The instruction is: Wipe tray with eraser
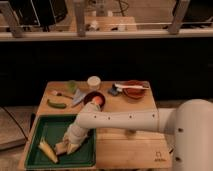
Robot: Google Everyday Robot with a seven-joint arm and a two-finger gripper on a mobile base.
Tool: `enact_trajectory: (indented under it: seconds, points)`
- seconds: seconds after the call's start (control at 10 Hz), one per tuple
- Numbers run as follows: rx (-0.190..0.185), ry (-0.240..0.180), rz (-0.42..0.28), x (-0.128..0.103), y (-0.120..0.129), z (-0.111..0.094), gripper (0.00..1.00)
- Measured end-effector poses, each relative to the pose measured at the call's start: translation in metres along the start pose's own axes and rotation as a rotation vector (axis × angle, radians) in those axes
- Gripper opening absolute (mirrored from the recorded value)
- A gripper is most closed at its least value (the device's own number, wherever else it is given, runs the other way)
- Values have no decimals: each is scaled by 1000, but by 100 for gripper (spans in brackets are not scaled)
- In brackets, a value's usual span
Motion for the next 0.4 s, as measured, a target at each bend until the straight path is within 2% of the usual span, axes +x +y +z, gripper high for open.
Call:
enact_trajectory:
  seconds: [0.2, 0.4]
  points:
    - [40, 28, 0, 8, -22, -9, 0]
    - [73, 46, -19, 5, -45, -11, 0]
